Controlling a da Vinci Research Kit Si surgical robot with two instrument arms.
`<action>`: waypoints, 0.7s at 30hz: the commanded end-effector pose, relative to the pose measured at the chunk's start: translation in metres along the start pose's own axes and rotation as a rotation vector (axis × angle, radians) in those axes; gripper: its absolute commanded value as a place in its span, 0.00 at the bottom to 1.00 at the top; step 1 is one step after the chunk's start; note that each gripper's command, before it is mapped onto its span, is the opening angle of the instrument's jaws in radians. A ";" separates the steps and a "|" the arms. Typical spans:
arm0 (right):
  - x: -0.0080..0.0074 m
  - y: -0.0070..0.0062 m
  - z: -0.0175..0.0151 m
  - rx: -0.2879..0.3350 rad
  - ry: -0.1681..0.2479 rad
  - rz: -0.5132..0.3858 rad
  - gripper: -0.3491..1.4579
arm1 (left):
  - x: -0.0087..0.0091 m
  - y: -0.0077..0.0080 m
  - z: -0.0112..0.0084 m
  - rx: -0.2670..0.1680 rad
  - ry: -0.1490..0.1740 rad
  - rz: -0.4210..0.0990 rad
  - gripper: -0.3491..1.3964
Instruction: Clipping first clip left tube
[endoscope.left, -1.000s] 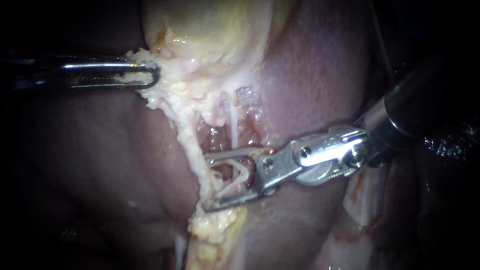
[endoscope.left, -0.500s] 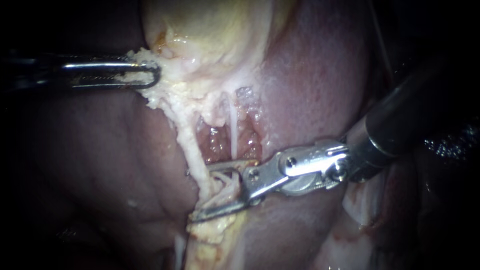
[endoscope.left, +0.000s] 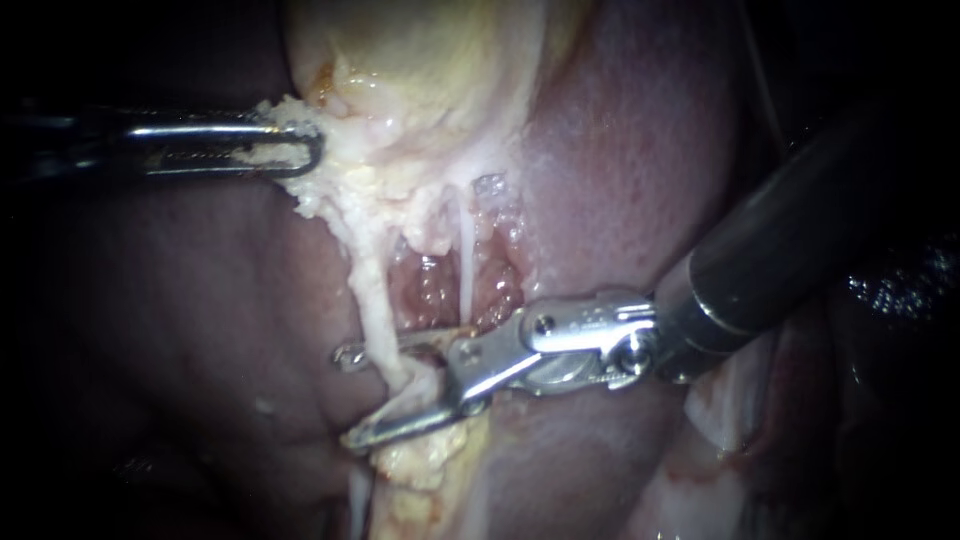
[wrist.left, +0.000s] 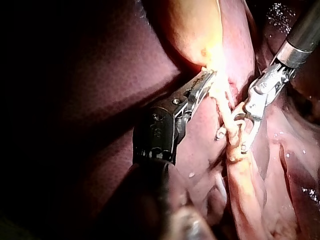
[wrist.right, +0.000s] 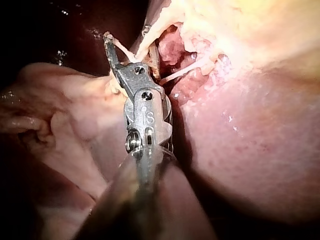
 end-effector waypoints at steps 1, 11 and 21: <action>-0.0003 -0.0001 0.0001 0.007 -0.002 0.008 0.44 | 0.0000 0.0000 0.0000 0.000 0.000 0.000 0.00; 0.0006 -0.0006 0.0000 0.023 0.022 0.017 0.44 | 0.0000 -0.0001 -0.0001 -0.001 0.000 0.000 0.00; 0.0041 -0.0041 0.0000 0.061 0.056 0.044 0.42 | 0.0000 -0.0003 -0.0001 -0.001 -0.001 0.000 0.00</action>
